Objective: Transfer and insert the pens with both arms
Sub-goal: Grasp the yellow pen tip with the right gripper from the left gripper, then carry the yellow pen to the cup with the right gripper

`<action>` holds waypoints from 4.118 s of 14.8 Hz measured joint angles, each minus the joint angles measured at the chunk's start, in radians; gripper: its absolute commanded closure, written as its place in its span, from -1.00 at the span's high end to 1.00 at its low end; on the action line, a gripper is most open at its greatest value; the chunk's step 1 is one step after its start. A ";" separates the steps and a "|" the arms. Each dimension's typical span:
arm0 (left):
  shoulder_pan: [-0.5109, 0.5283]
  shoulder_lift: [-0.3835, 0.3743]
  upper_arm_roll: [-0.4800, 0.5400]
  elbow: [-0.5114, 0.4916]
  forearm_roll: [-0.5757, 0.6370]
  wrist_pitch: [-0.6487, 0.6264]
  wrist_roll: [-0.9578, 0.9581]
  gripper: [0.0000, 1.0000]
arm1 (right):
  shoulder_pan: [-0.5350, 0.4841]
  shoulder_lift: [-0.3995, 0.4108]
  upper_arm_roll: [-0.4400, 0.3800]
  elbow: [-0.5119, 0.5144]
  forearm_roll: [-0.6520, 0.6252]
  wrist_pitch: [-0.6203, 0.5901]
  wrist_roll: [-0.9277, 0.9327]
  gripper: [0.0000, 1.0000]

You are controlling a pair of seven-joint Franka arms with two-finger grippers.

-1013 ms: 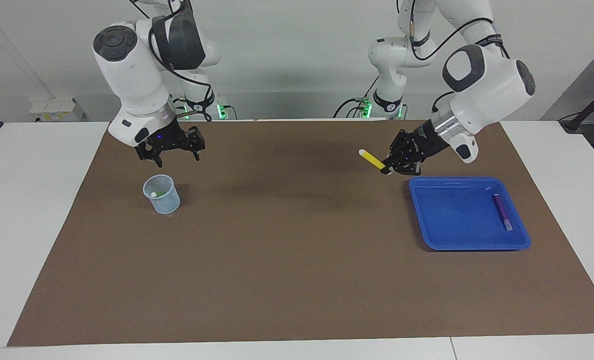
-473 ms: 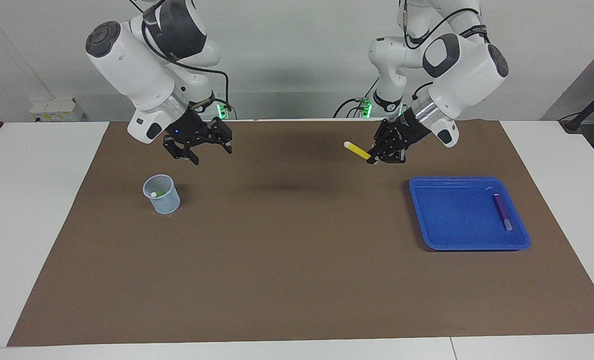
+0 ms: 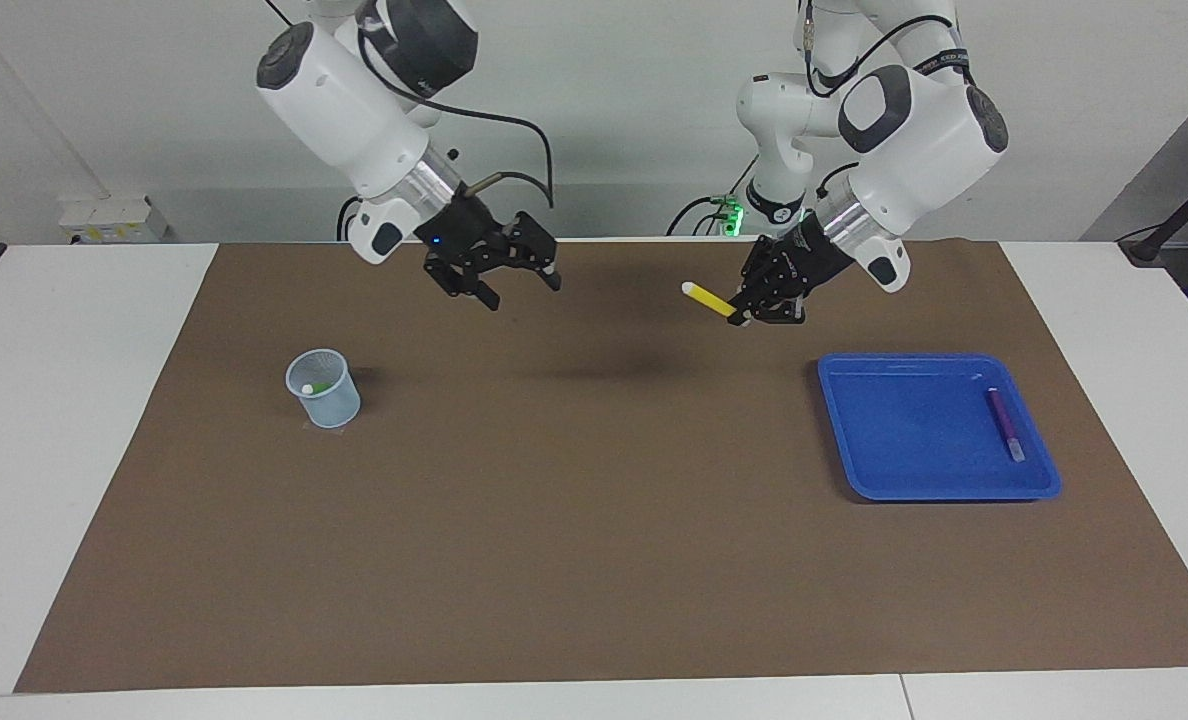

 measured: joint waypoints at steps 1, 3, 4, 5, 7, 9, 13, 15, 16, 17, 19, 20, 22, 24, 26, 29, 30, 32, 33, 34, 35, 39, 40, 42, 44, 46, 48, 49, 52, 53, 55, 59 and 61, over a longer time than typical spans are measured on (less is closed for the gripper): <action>0.000 -0.003 0.000 -0.003 0.000 0.000 -0.001 -1.00 | 0.030 0.003 0.000 -0.008 0.000 0.049 0.041 1.00; 0.000 -0.006 0.000 -0.009 0.000 0.000 -0.002 -1.00 | 0.086 0.016 0.001 -0.021 0.009 0.134 0.106 0.94; 0.000 -0.007 0.000 -0.011 0.000 0.001 -0.002 -1.00 | 0.110 0.025 0.001 -0.024 0.018 0.174 0.124 0.92; 0.000 -0.007 0.000 -0.012 0.000 0.001 -0.002 -1.00 | 0.133 0.038 0.001 -0.026 0.027 0.215 0.139 0.92; 0.000 -0.008 0.000 -0.013 0.000 0.001 -0.002 -1.00 | 0.170 0.068 0.001 -0.028 0.032 0.290 0.167 0.90; 0.000 -0.010 0.000 -0.014 0.000 0.001 -0.002 -1.00 | 0.198 0.099 0.001 -0.028 0.033 0.351 0.178 0.79; 0.000 -0.015 0.000 -0.018 0.000 0.001 -0.004 -1.00 | 0.210 0.122 -0.001 -0.027 0.033 0.379 0.178 0.41; 0.000 -0.016 0.000 -0.019 0.000 0.001 -0.005 -1.00 | 0.210 0.122 -0.003 -0.024 0.033 0.379 0.178 0.15; 0.000 -0.016 0.000 -0.020 0.000 0.001 -0.005 -1.00 | 0.210 0.122 -0.003 -0.024 0.033 0.379 0.178 0.09; 0.000 -0.016 0.000 -0.020 0.000 0.001 -0.006 -1.00 | 0.210 0.122 -0.003 -0.024 0.033 0.379 0.178 0.04; 0.000 -0.016 0.000 -0.020 0.000 0.001 -0.006 -1.00 | 0.210 0.122 -0.003 -0.024 0.033 0.379 0.178 0.01; 0.000 -0.016 0.000 -0.021 0.000 0.001 -0.006 -1.00 | 0.210 0.122 -0.003 -0.024 0.033 0.379 0.178 0.00; 0.000 -0.019 0.000 -0.021 0.000 0.001 -0.006 -1.00 | 0.210 0.122 -0.003 -0.024 0.033 0.379 0.178 -0.18; 0.000 -0.021 0.000 -0.021 0.000 0.001 -0.007 -1.00 | 0.210 0.122 -0.003 -0.024 0.033 0.379 0.178 -0.39; 0.000 -0.021 0.000 -0.021 0.000 0.001 -0.008 -1.00 | 0.210 0.122 -0.003 -0.024 0.033 0.379 0.178 -0.60; -0.002 -0.021 -0.002 -0.024 -0.001 0.001 -0.010 -1.00 | 0.210 0.122 -0.002 -0.019 0.038 0.380 0.178 -1.00; -0.002 -0.022 -0.002 -0.024 -0.001 0.001 -0.011 -1.00 | 0.210 0.122 -0.003 -0.019 0.049 0.380 0.178 -1.00; -0.002 -0.025 0.001 -0.024 -0.001 0.000 -0.011 -1.00 | 0.210 0.123 -0.006 -0.021 0.086 0.380 0.178 -1.00; -0.002 -0.026 0.001 -0.024 -0.001 0.000 -0.012 -1.00 | 0.210 0.123 -0.007 -0.021 0.093 0.380 0.178 -1.00; -0.002 -0.026 0.001 -0.024 -0.001 0.000 -0.013 -0.99 | 0.210 0.123 -0.007 -0.021 0.095 0.380 0.178 -1.00; -0.002 -0.026 0.001 -0.024 -0.001 0.000 -0.013 -0.27 | 0.210 0.123 -0.007 -0.021 0.096 0.380 0.178 -1.00; -0.010 -0.027 0.000 -0.024 -0.001 0.011 -0.013 1.00 | 0.207 0.123 -0.007 -0.021 0.102 0.378 0.178 -1.00; -0.015 -0.027 0.000 -0.024 -0.001 0.019 -0.013 1.00 | 0.205 0.123 -0.008 -0.021 0.102 0.373 0.172 -1.00; -0.022 -0.030 -0.001 -0.027 -0.001 0.028 -0.010 1.00 | 0.194 0.123 -0.011 -0.021 0.102 0.336 0.124 -1.00; -0.025 -0.035 -0.001 -0.032 -0.001 0.029 0.033 1.00 | 0.167 0.122 -0.012 -0.020 0.102 0.276 0.046 -1.00; -0.026 -0.048 0.000 -0.052 -0.001 0.027 0.158 1.00 | 0.123 0.120 -0.014 -0.019 0.085 0.189 -0.054 -1.00; -0.024 -0.069 0.007 -0.089 0.000 0.020 0.336 1.00 | 0.064 0.112 -0.016 -0.016 0.015 0.075 -0.145 -1.00; -0.017 -0.079 0.012 -0.107 0.002 0.014 0.427 1.00 | 0.033 0.102 -0.016 -0.013 -0.025 0.011 -0.190 -1.00; 0.045 -0.096 0.018 -0.130 0.070 -0.050 0.707 1.00 | -0.059 0.054 -0.019 -0.009 -0.150 -0.182 -0.359 -1.00; 0.066 -0.099 0.020 -0.130 0.103 -0.066 0.795 1.00 | -0.089 0.039 -0.020 -0.009 -0.204 -0.239 -0.436 -1.00; 0.105 -0.101 0.022 -0.130 0.188 -0.078 0.984 1.00 | -0.147 0.021 -0.021 -0.010 -0.332 -0.311 -0.620 -1.00; 0.213 -0.101 0.027 -0.132 0.347 -0.080 1.396 1.00 | -0.220 0.019 -0.022 -0.030 -0.586 -0.334 -0.927 -1.00; 0.269 -0.100 0.029 -0.134 0.418 -0.077 1.570 1.00 | -0.250 0.014 -0.022 -0.077 -0.645 -0.288 -1.018 -1.00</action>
